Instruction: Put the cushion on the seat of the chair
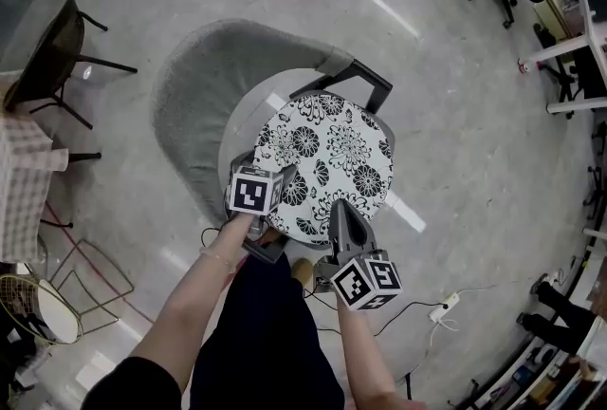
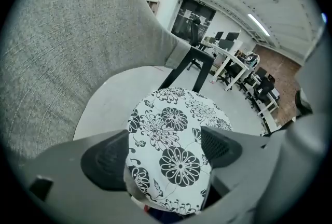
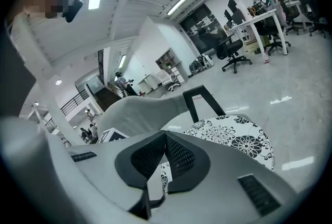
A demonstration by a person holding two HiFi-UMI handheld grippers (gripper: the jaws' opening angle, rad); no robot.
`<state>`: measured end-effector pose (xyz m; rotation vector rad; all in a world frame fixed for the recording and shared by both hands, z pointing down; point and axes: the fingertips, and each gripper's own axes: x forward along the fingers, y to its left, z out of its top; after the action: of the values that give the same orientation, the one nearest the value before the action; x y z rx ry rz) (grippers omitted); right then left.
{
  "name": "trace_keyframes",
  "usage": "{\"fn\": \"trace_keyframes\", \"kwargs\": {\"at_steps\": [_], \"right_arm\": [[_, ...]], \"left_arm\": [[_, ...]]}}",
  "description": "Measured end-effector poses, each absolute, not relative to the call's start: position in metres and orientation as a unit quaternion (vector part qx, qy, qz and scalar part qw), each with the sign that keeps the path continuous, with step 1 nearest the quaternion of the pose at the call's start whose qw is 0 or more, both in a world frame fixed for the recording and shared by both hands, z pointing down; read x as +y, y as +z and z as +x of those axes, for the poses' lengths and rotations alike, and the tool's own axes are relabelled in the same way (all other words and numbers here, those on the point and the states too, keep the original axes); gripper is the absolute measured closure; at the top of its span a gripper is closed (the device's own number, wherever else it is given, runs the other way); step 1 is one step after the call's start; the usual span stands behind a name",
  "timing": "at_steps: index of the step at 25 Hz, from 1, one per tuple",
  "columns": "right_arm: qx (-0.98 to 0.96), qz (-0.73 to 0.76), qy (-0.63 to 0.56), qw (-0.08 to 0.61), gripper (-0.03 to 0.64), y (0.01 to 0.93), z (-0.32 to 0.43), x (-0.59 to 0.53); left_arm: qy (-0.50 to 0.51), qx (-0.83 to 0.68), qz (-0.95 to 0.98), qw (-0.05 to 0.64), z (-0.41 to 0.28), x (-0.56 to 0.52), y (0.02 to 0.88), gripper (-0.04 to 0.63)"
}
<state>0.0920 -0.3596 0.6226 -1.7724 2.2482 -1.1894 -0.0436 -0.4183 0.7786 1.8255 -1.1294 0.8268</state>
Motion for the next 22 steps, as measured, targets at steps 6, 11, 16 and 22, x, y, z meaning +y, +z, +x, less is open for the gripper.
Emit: {"fn": "trace_keyframes", "kwargs": {"at_steps": [6, 11, 16, 22], "right_arm": [[0.728, -0.571, -0.379, 0.023, 0.606, 0.618, 0.092, -0.355], [0.731, -0.569, -0.377, 0.024, 0.606, 0.614, 0.091, -0.346], [0.731, -0.572, -0.371, 0.028, 0.606, 0.607, 0.095, -0.334], [0.735, -0.57, -0.366, 0.034, 0.606, 0.594, 0.096, -0.313]], "left_arm": [[0.303, -0.447, 0.743, 0.396, -0.034, -0.414, 0.758, 0.213], [0.288, -0.459, 0.752, 0.375, -0.032, -0.408, 0.741, 0.325], [0.27, -0.484, 0.754, 0.354, -0.035, -0.397, 0.723, 0.448], [0.241, -0.506, 0.748, 0.355, -0.037, -0.368, 0.698, 0.549]]}}
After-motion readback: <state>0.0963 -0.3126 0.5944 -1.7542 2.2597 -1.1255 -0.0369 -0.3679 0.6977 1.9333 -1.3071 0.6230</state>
